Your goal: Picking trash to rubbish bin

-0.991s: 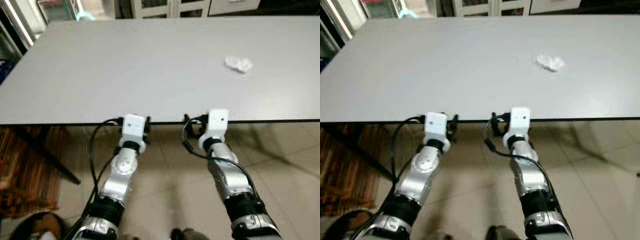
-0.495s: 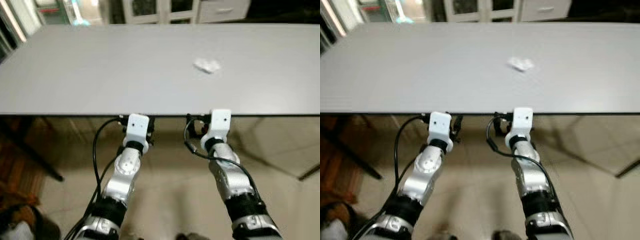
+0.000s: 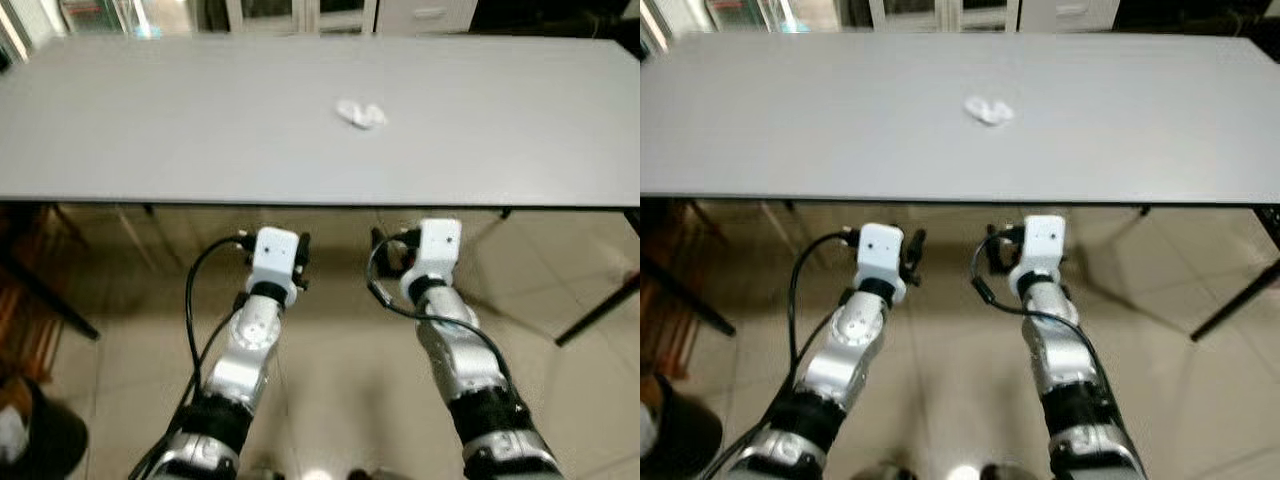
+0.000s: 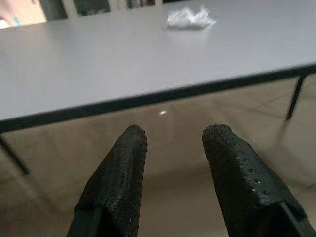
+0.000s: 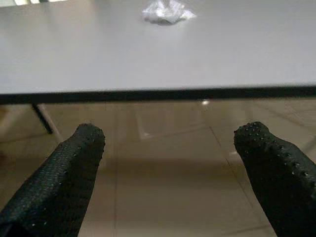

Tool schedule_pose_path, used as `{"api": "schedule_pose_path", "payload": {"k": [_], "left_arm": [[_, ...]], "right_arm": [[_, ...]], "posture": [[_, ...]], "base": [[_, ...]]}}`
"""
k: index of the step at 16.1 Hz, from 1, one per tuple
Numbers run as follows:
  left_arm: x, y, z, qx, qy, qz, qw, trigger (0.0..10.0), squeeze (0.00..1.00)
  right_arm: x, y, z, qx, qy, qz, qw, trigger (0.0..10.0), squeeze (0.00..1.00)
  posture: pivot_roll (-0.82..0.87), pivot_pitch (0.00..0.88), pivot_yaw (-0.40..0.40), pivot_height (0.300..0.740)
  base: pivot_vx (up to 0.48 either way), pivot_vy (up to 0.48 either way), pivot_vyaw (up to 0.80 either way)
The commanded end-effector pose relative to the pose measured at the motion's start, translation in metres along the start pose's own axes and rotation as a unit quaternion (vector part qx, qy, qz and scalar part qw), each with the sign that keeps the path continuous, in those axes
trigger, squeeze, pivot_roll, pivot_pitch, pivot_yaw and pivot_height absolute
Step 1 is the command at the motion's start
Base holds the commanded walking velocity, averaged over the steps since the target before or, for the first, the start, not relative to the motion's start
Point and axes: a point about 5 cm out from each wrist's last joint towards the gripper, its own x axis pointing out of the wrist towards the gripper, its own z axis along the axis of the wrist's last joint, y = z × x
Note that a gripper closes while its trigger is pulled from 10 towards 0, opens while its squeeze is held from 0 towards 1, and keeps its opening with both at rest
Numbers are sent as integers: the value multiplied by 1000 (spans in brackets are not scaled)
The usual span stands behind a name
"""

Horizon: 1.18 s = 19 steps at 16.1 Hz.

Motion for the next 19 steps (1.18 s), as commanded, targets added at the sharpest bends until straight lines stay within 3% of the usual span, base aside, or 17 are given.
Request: {"api": "schedule_pose_path", "payload": {"k": [1,10,19], "left_arm": [[1,3,0,-1,3,5,1000,10000,0],[1,3,0,2,3,4,1000,10000,0],[2,2,0,-10,5,3,1000,10000,0]], "right_arm": [[0,1,1,-2,-1,3,1000,10000,0],[0,1,1,-8,-3,7,1000,10000,0],[-1,2,0,-15,1,17,1000,10000,0]], "posture": [[-55,127,39,740],[-57,134,41,740],[-57,134,41,740]], "base": [[0,-334,0],[0,-335,0],[0,0,800]]}}
